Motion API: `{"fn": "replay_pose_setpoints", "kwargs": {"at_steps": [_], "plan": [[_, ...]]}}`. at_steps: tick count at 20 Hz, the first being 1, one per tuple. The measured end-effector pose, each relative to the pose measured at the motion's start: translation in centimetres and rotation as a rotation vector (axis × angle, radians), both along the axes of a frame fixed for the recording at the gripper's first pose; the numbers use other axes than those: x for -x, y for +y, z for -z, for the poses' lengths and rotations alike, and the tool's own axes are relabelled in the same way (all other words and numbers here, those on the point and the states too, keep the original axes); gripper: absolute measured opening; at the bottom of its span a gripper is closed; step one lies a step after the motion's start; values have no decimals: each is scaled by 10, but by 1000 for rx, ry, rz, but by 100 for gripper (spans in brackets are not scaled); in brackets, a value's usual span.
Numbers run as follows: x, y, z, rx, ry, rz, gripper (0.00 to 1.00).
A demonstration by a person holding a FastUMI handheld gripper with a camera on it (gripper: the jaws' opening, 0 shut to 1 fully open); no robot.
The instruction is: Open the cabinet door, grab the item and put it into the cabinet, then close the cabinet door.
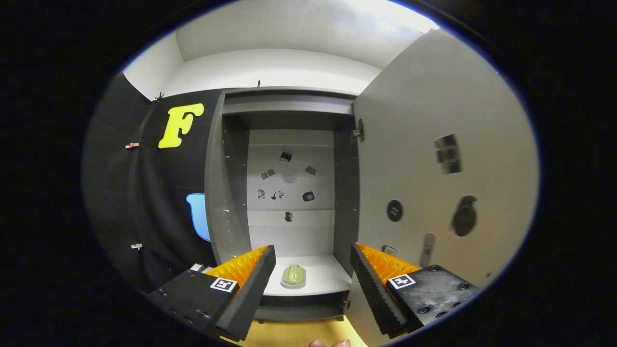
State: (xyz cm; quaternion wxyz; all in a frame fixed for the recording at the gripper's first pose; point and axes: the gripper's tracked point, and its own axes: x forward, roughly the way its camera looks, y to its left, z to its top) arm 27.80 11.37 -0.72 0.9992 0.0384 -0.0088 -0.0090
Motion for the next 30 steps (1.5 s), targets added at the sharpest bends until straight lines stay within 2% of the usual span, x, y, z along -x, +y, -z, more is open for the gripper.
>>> {"fn": "replay_pose_setpoints", "kwargs": {"at_steps": [6, 9, 17, 20, 22, 27, 30], "plan": [[83, -59, -14, 77, -71, 75, 97], [116, -89, -13, 99, -65, 121, 97], [180, -190, -7, 179, -16, 301, 96], [182, -229, 1, 178, 22, 365, 96], [175, -246, 9, 134, 48, 376, 96], [135, -283, 32, 82, 99, 356, 97], [117, -289, 44, 3, 128, 340, 96]]}}
